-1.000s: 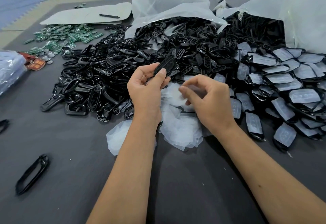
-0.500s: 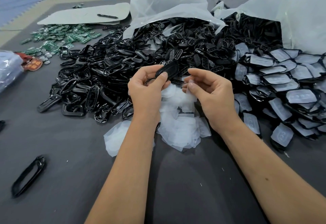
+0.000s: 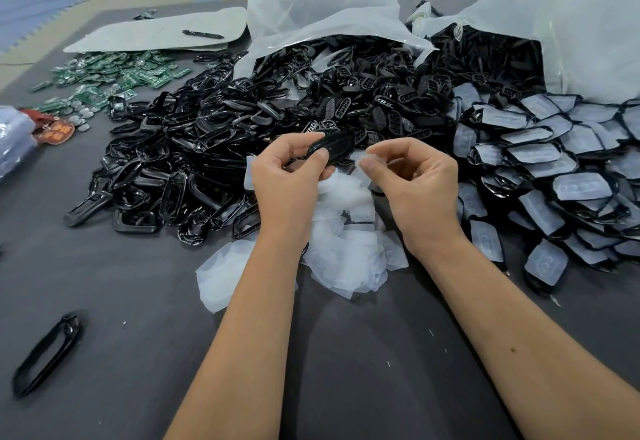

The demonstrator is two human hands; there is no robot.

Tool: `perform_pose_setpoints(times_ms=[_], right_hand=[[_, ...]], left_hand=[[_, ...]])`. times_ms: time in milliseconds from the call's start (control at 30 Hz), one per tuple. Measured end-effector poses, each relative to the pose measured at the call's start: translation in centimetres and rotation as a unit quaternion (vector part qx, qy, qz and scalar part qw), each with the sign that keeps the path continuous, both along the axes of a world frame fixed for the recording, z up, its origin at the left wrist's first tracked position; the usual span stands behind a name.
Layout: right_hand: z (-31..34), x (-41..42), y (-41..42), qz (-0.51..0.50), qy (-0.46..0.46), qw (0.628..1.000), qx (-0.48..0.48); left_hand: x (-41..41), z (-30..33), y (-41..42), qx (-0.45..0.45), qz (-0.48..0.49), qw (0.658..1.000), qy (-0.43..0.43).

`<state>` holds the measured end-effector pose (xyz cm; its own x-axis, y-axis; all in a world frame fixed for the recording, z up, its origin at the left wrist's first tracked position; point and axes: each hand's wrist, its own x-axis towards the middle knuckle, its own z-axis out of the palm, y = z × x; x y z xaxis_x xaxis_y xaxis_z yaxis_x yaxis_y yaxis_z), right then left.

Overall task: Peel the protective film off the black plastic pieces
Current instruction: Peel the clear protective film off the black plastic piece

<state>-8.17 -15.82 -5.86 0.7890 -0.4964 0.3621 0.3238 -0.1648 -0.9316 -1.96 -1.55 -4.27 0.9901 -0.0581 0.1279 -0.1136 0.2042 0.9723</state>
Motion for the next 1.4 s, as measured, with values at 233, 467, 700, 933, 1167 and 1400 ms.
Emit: perform_pose_setpoints(times_ms=[233,467,700,933,1167,1400], right_hand=[[0.29,-0.18,0.06,0.027,-0.015,0.998,0.053],[0.36,-0.27,0.49,0.054,-0.006,0.996,0.067],[-0.10,0.09,-0.09,0.025,0.016,0.998,0.055],[-0.22,0.33,-0.30,-0.021,0.010,0.998,0.058],[-0.21,0.23,-0.32,0.029,0.034,0.998,0.044],[-0.36,0.52,-0.15,-0.077,0.051,0.995,-0.044]], left_hand=[[-0.18,-0.14,-0.17,0.081,-0.016,0.996,-0.032],[-0.34,-0.15,-0.15,0.103,-0.060,0.992,-0.043],[-0.31,-0.38,-0.22,0.088,-0.082,0.992,-0.035],[-0.19,-0.18,-0.18,0.096,-0.084,0.991,-0.032],[-0.02,-0.15,-0.18,0.087,-0.086,0.992,0.001],[-0.27,0.12,-0.17,0.037,-0.121,0.992,0.019]])
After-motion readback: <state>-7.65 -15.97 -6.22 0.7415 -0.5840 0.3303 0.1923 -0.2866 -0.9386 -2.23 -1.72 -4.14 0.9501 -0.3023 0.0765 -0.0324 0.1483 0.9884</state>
